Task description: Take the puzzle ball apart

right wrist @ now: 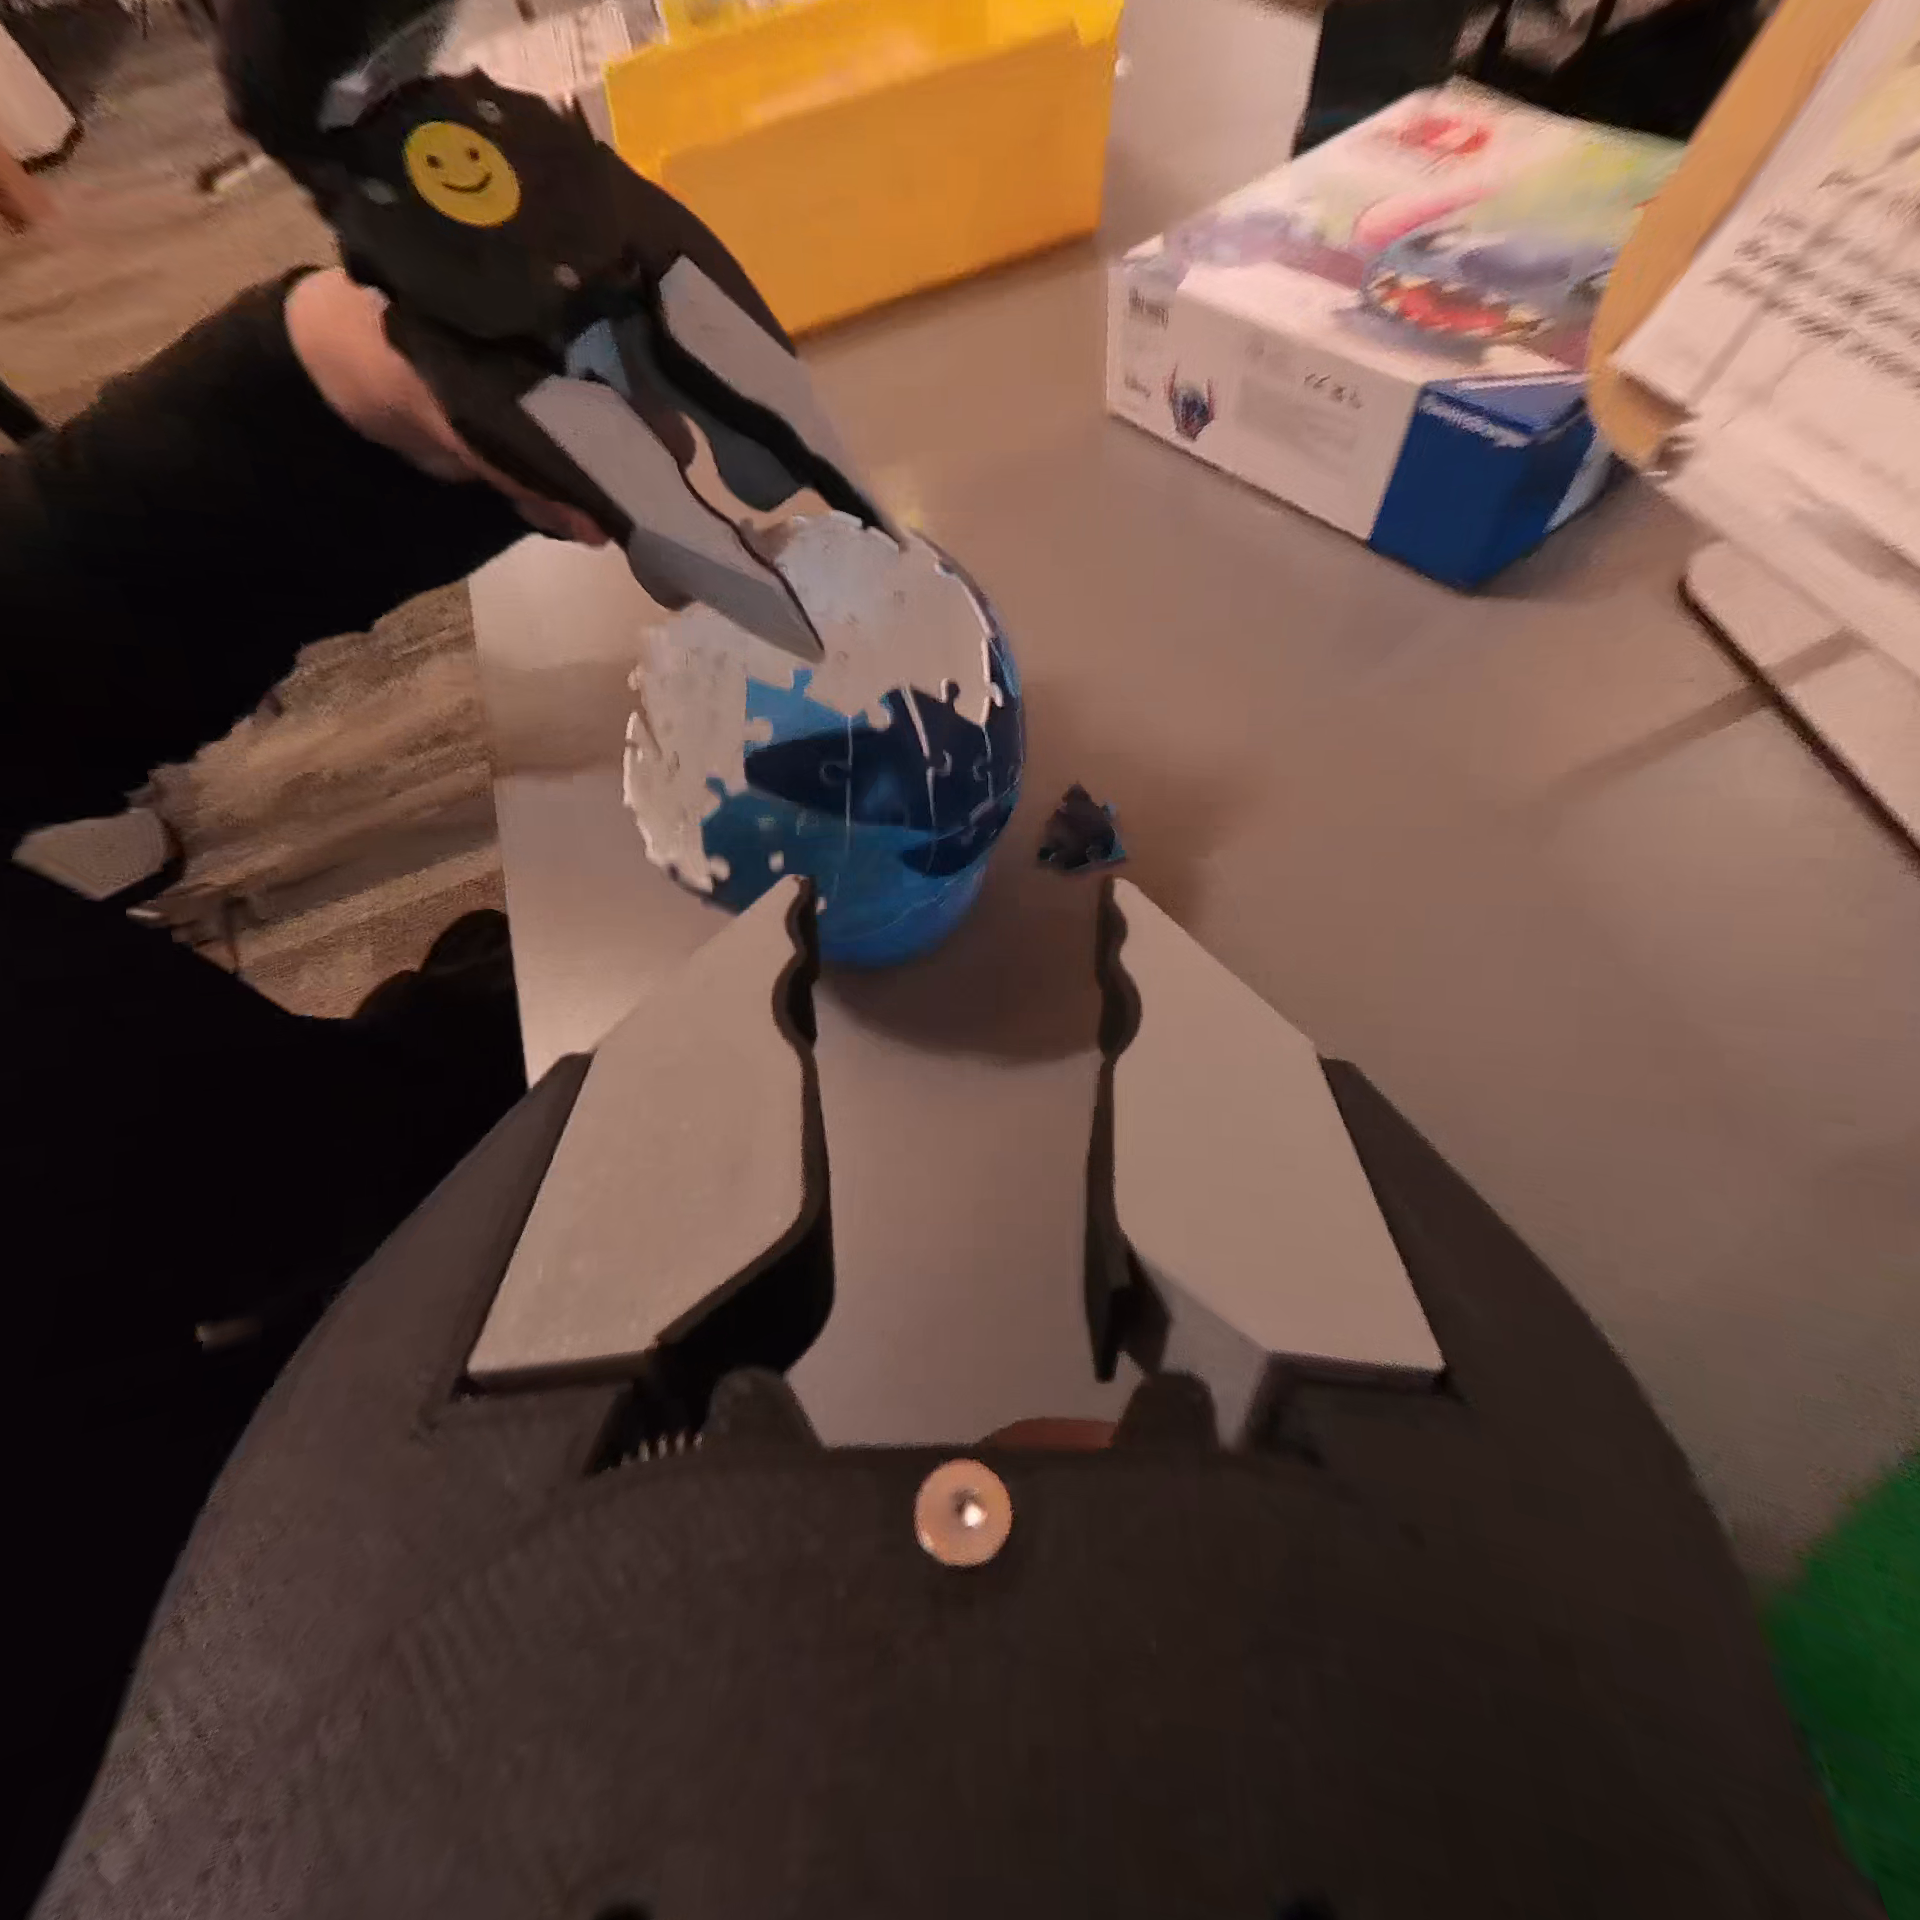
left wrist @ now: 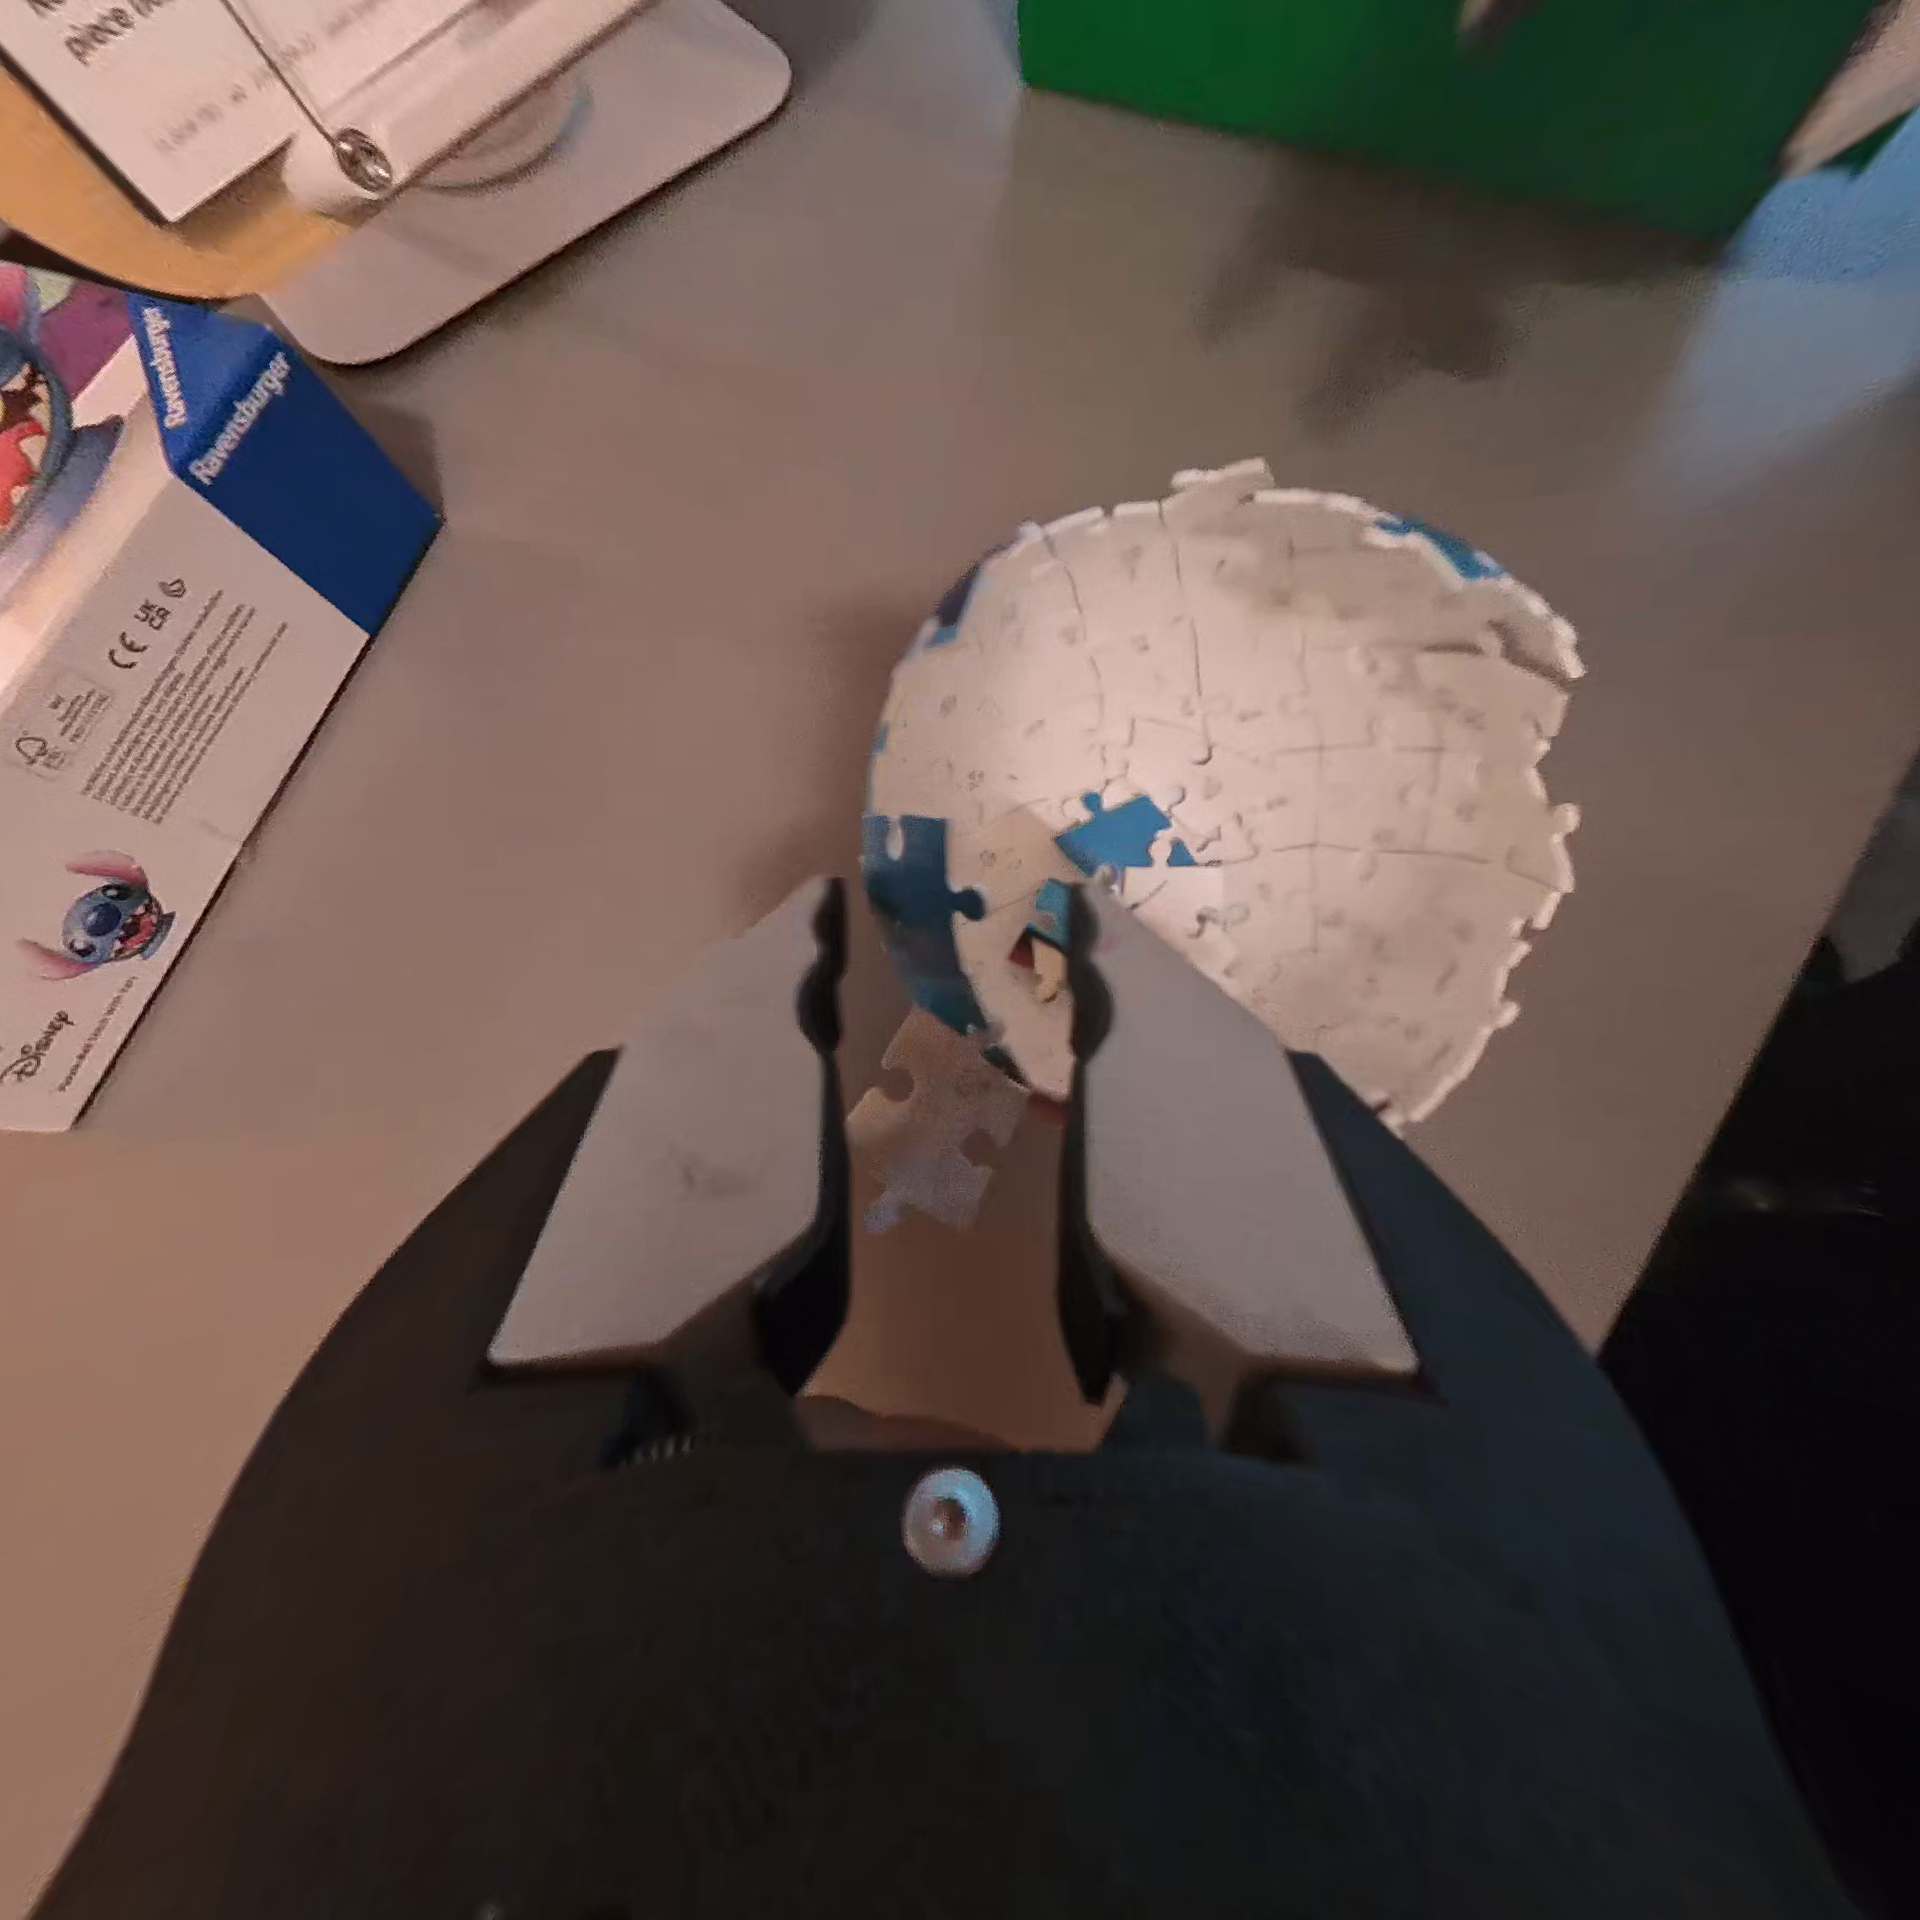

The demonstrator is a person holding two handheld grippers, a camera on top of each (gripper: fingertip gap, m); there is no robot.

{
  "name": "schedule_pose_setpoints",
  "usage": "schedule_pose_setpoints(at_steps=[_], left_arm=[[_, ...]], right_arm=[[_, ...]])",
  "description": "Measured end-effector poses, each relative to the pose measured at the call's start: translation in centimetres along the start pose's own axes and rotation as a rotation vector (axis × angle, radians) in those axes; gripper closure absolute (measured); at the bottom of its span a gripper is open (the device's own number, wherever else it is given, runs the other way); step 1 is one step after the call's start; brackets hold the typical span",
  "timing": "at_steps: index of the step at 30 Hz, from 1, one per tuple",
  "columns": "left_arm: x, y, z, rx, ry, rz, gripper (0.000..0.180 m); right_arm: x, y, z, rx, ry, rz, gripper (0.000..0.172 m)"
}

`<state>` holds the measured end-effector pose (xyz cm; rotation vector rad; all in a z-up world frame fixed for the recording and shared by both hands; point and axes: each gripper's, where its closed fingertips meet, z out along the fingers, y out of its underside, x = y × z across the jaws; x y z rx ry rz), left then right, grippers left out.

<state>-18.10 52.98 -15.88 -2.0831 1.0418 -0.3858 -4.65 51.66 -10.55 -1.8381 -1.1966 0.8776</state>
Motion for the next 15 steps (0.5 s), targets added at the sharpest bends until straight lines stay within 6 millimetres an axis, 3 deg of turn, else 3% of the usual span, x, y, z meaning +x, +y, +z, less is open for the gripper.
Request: schedule_pose_setpoints(at_steps=[3, 5, 7, 9, 10, 12, 15], left_arm=[[0.1, -0.3, 0.5, -0.016, -0.042, 0.019, 0.150], [-0.4, -0.2, 0.6, -0.022, -0.113, 0.037, 0.161], [-0.8, -0.5, 0.6, 0.001, -0.181, 0.086, 0.176], [-0.2, -0.9, 0.8, 0.027, -0.167, 0.101, 0.178], [-0.4, -0.9, 0.9, 0.037, -0.183, 0.112, 0.180], [-0.5, -0.6, 1.2, 0.051, -0.188, 0.111, 0.180], [-1.3, -1.2, 0.4, 0.176, -0.263, 0.134, 0.180]], right_arm=[[-1.0, -2.8, 4.1, -0.054, -0.040, -0.012, 0.118], [0.2, -3.5, 6.9, -0.179, 0.037, -0.094, 0.112], [0.1, -2.5, 9.9, -0.352, -0.008, -0.202, 0.120], [0.0, -0.3, 12.0, -0.516, -0.066, -0.248, 0.132], [-0.2, 0.5, 12.7, -0.554, -0.093, -0.227, 0.154], [0.1, 0.2, 13.4, -0.501, -0.141, -0.122, 0.165], [-0.4, -2.1, 13.0, -0.325, -0.417, 0.324, 0.159]])
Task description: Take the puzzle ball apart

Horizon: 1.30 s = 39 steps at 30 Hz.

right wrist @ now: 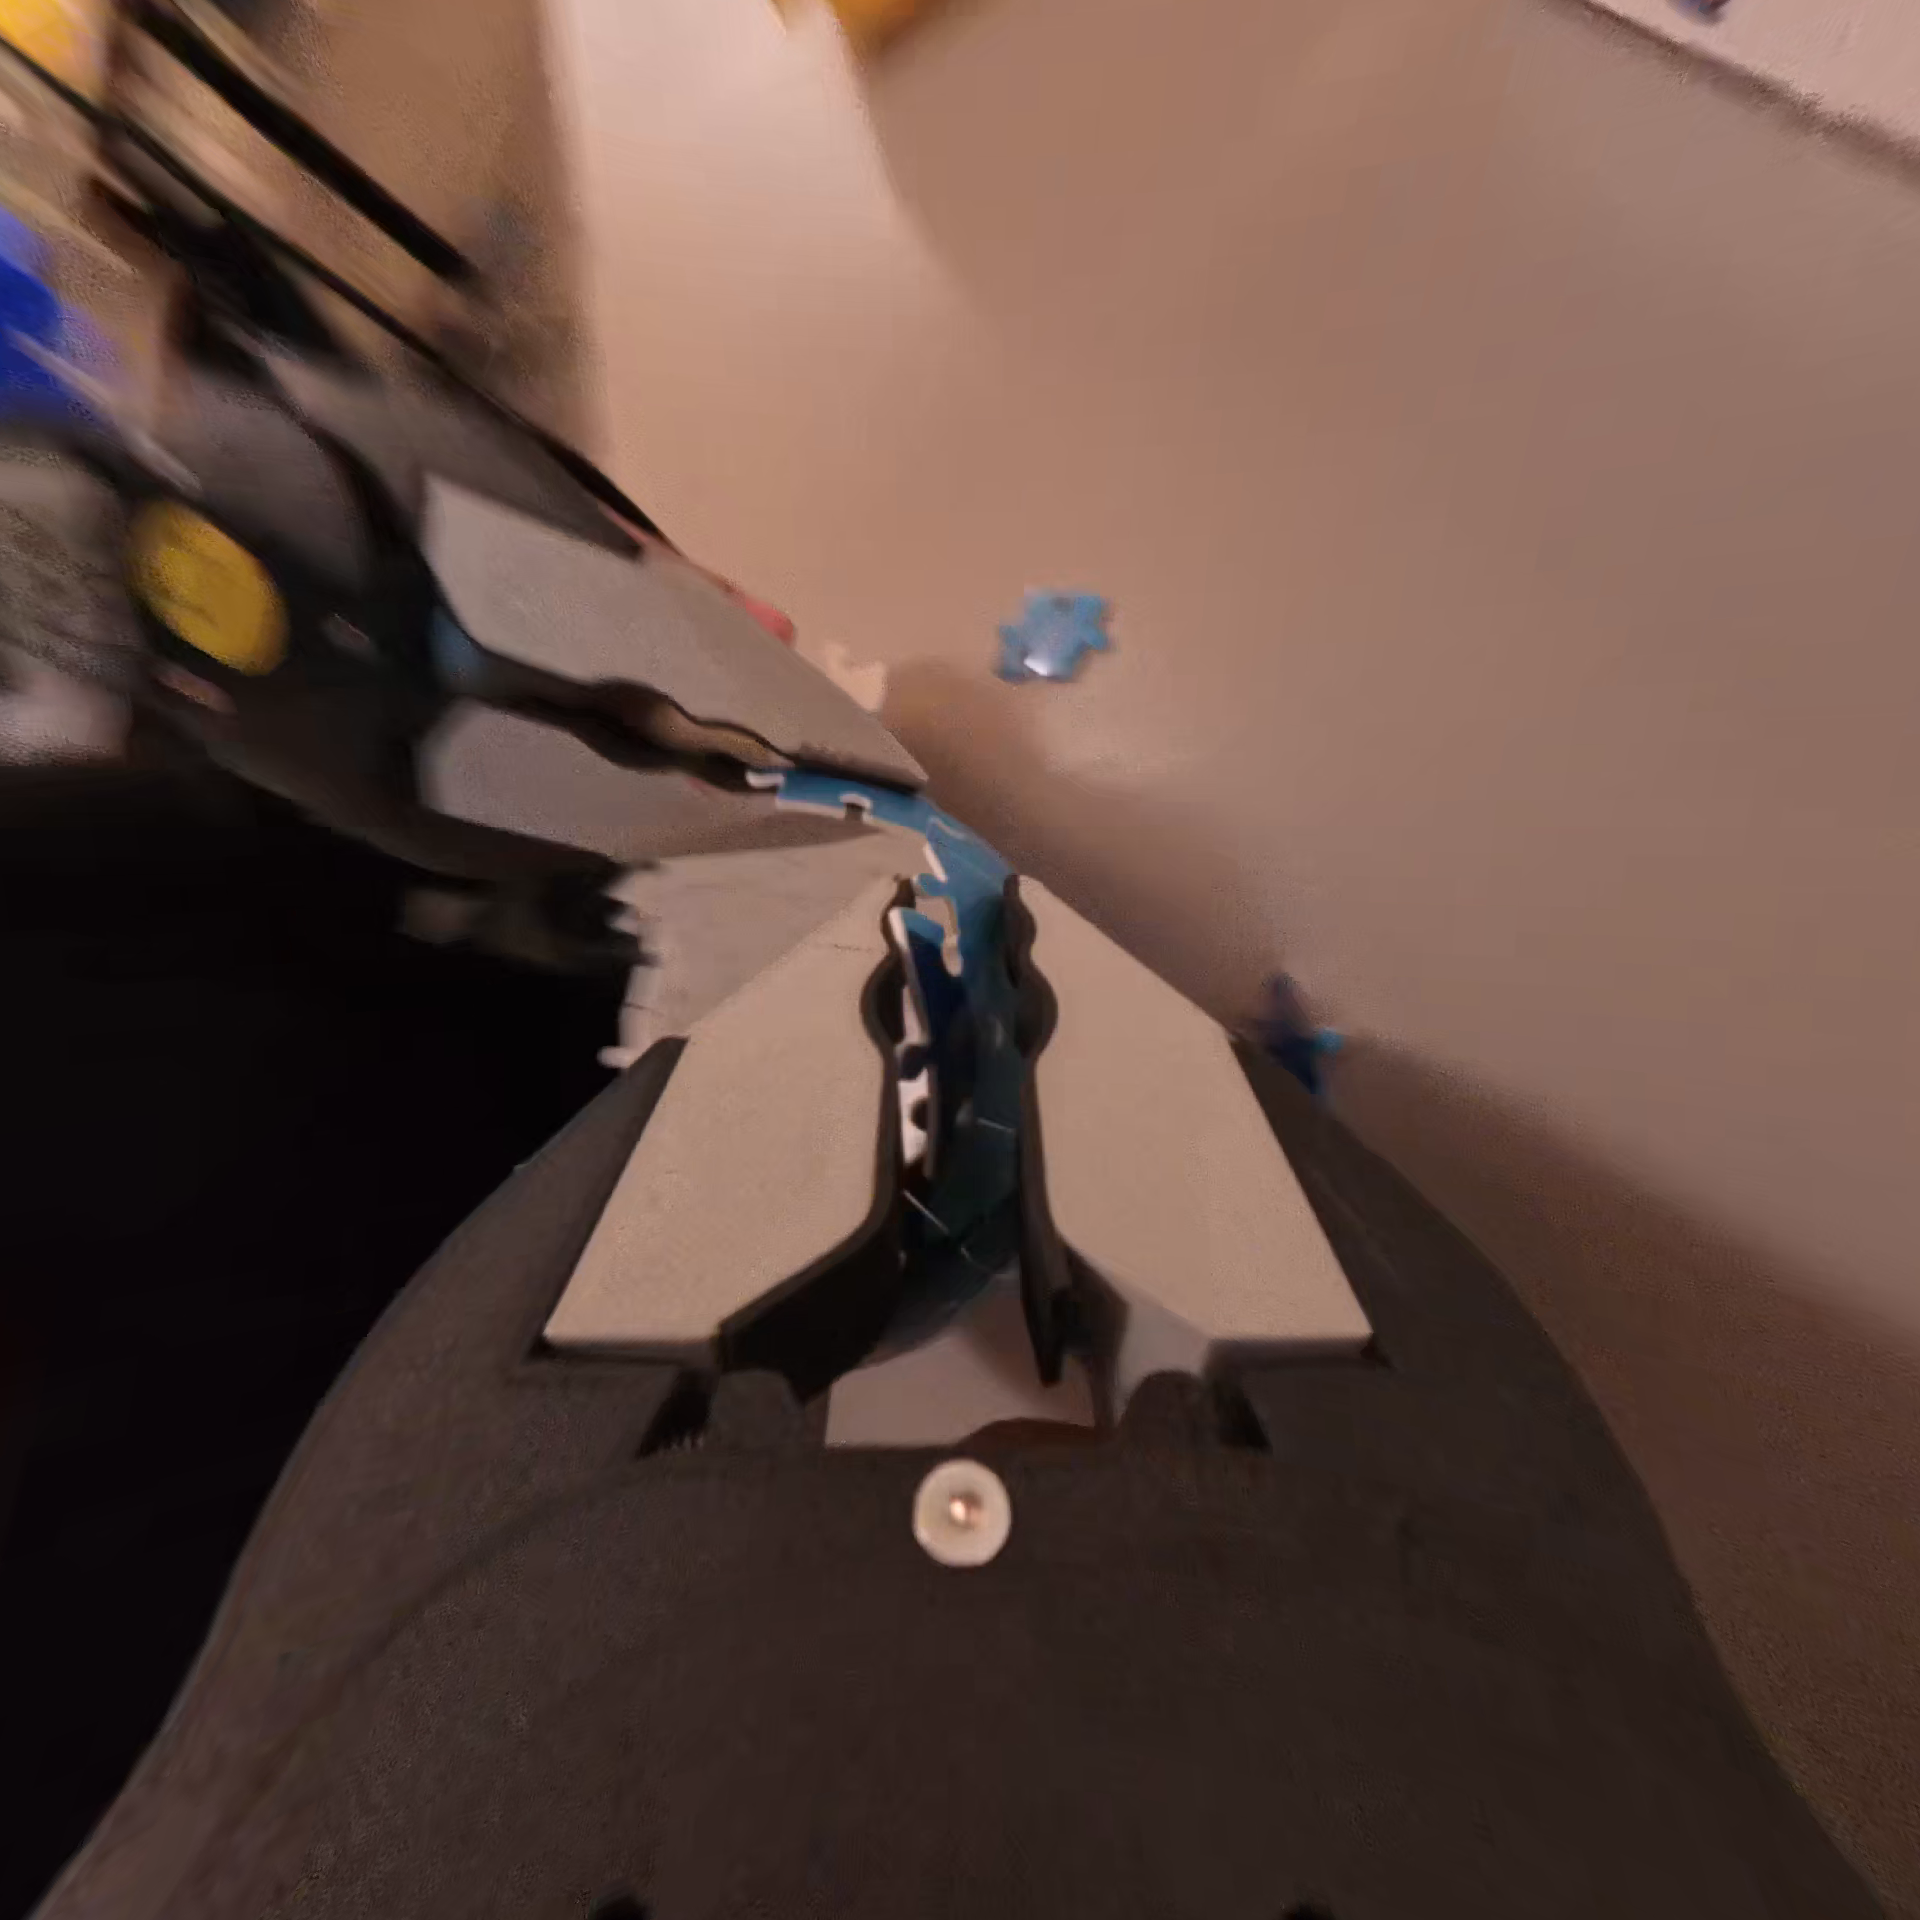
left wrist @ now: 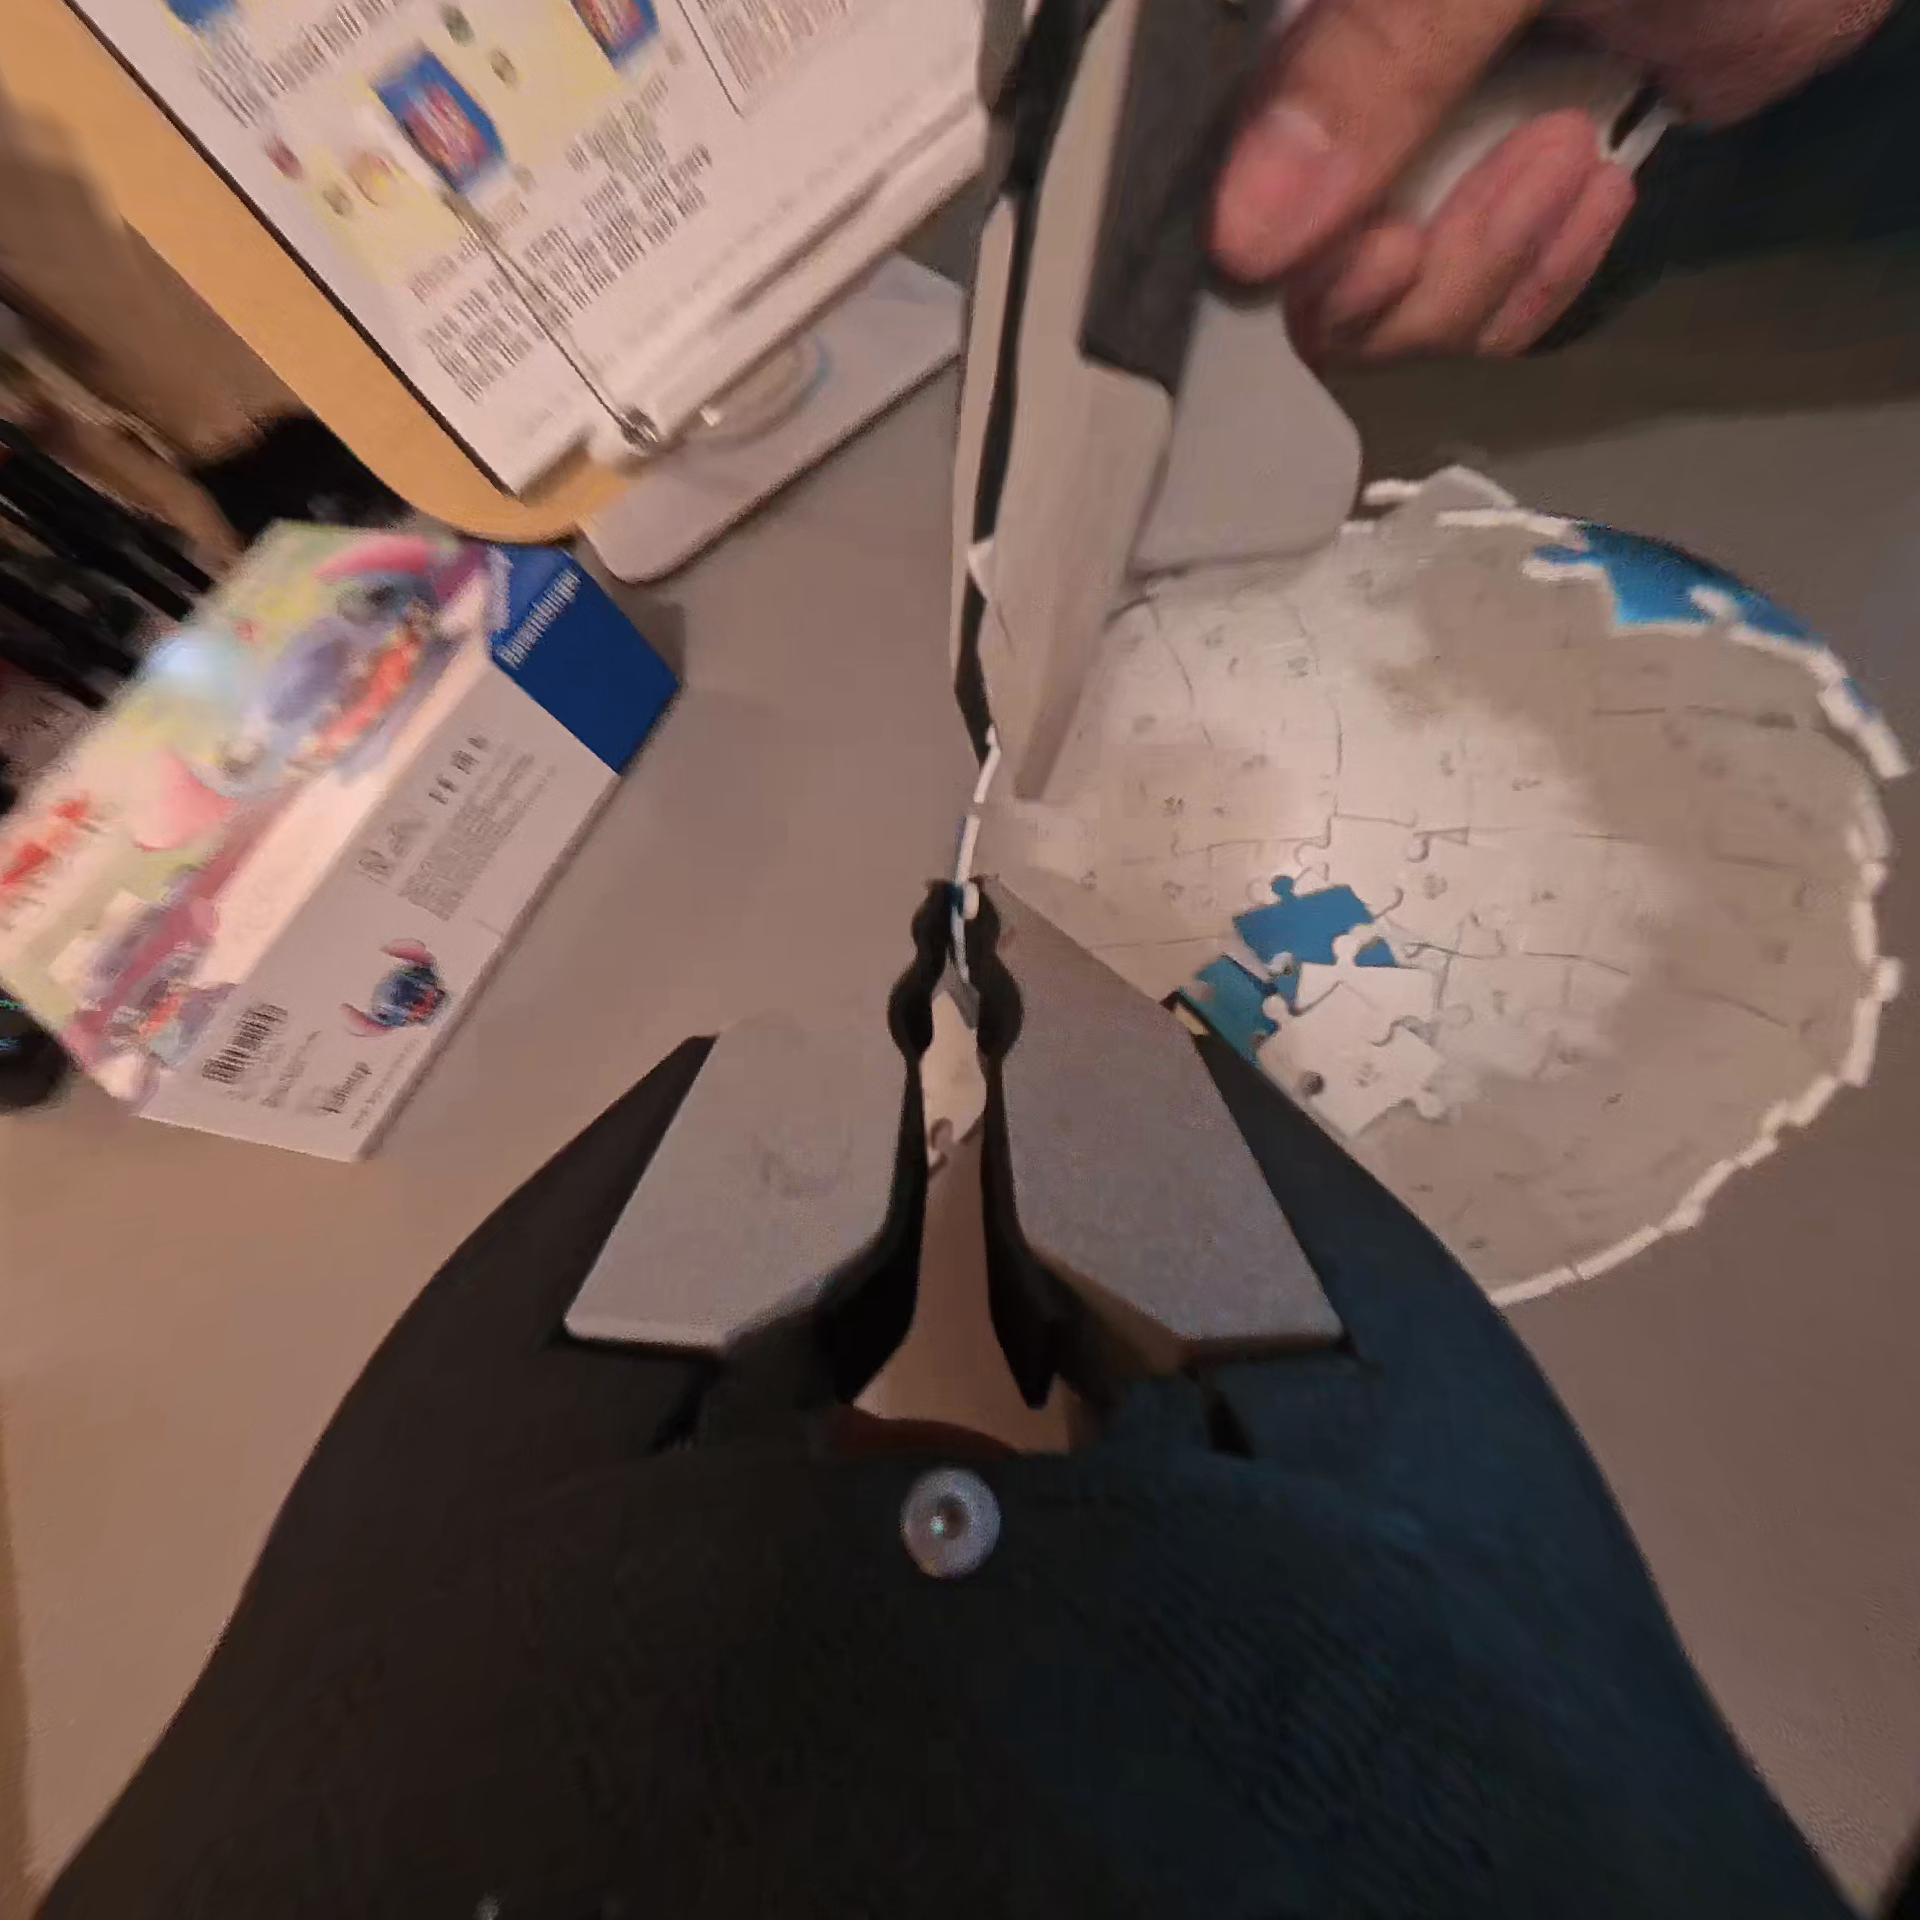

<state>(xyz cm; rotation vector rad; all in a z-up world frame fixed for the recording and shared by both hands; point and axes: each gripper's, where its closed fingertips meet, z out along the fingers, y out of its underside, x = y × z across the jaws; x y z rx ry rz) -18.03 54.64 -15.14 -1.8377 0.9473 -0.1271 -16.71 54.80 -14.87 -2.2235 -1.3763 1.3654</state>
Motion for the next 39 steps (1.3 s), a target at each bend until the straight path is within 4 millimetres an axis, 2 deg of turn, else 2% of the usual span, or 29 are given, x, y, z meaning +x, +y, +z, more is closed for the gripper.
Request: schedule_pose_setpoints(at_steps=[4, 5, 6, 7, 8, 10, 12, 13, 15, 17, 19, 20, 22, 23, 26, 27, 29, 30, 31, 33, 35, 36, 37, 39], left_arm=[[-0.3, -0.5, -0.1, 0.047, -0.060, 0.080, 0.180], [-0.4, -1.1, -0.4, 0.111, -0.056, 0.088, 0.180], [-0.8, -1.7, -0.9, 0.172, -0.053, 0.052, 0.180], [-0.8, -2.1, -1.3, 0.225, -0.010, 0.002, 0.180], [-0.7, -1.8, -1.1, 0.209, 0.046, -0.063, 0.180], [-0.7, -0.2, -0.1, 0.126, 0.058, -0.055, 0.180], [-0.4, 0.1, 0.2, 0.098, 0.071, -0.041, 0.180], [-0.3, 0.2, 0.2, 0.084, 0.098, -0.060, 0.179], [-0.1, 0.2, 0.3, 0.067, 0.164, -0.132, 0.177], [0.0, 0.1, 0.2, 0.061, 0.207, -0.145, 0.175], [0.2, 0.1, 0.1, 0.037, 0.230, -0.113, 0.173], [0.3, 0.0, 0.1, 0.026, 0.244, -0.094, 0.170], [0.0, -0.2, 0.1, 0.004, 0.286, -0.090, 0.175], [-0.3, -0.1, 0.3, -0.010, 0.314, -0.138, 0.178], [-1.0, -0.6, 0.1, 0.074, 0.504, -0.493, 0.180], [-1.8, -1.5, -0.6, 0.174, 0.584, -0.657, 0.180], [-4.9, -2.5, -2.1, 0.334, 0.689, -0.969, 0.180], [-6.2, -1.8, -2.1, 0.353, 0.641, -0.984, 0.180], [-6.6, -0.5, -1.6, 0.297, 0.556, -0.897, 0.180], [-5.3, 0.8, -1.3, 0.177, 0.495, -0.718, 0.178], [-3.3, 0.5, -1.4, 0.081, 0.540, -0.632, 0.133], [-2.6, 0.1, -1.5, 0.054, 0.558, -0.594, 0.122], [-1.8, -0.4, -1.9, 0.036, 0.585, -0.545, 0.119], [0.0, -1.0, -2.7, -0.016, 0.655, -0.450, 0.117]], right_arm=[[-0.8, -1.0, -0.8, 0.129, -0.277, 0.198, 0.154], [-1.9, -2.0, -1.7, 0.195, -0.431, 0.273, 0.172], [-2.7, -2.7, -2.7, 0.242, -0.555, 0.331, 0.172], [-2.6, -2.7, -2.7, 0.247, -0.563, 0.324, 0.172], [-1.8, -2.1, -2.0, 0.219, -0.456, 0.260, 0.172], [0.3, -1.3, -1.0, 0.160, -0.183, 0.098, 0.170], [1.5, -1.8, -1.6, 0.146, 0.023, -0.014, 0.160], [1.6, -2.3, -2.3, 0.162, 0.104, -0.091, 0.140], [-0.1, -2.9, -3.2, 0.162, 0.165, -0.282, 0.137], [-1.4, -1.8, -2.3, 0.046, 0.194, -0.436, 0.135], [0.0, -0.5, -0.8, -0.100, 0.312, -0.521, 0.130], [0.9, -0.1, -0.1, -0.160, 0.357, -0.547, 0.131], [1.3, 0.2, 1.0, -0.208, 0.370, -0.584, 0.160], [1.3, 0.2, 1.3, -0.213, 0.371, -0.604, 0.170], [1.1, -0.1, 1.1, -0.173, 0.396, -0.673, 0.171], [1.3, -0.1, 0.7, -0.163, 0.423, -0.683, 0.171], [1.4, 0.0, 0.4, -0.142, 0.439, -0.713, 0.171], [1.4, 0.1, 0.3, -0.131, 0.433, -0.704, 0.171], [1.3, 0.2, 0.3, -0.125, 0.422, -0.682, 0.171], [1.2, 0.1, 0.4, -0.119, 0.397, -0.655, 0.171], [1.5, 0.0, 0.5, -0.134, 0.404, -0.655, 0.166], [1.8, -0.2, 0.5, -0.151, 0.419, -0.658, 0.157], [2.0, -0.2, 0.6, -0.176, 0.427, -0.658, 0.151], [2.3, 0.4, 1.0, -0.252, 0.415, -0.662, 0.152]])
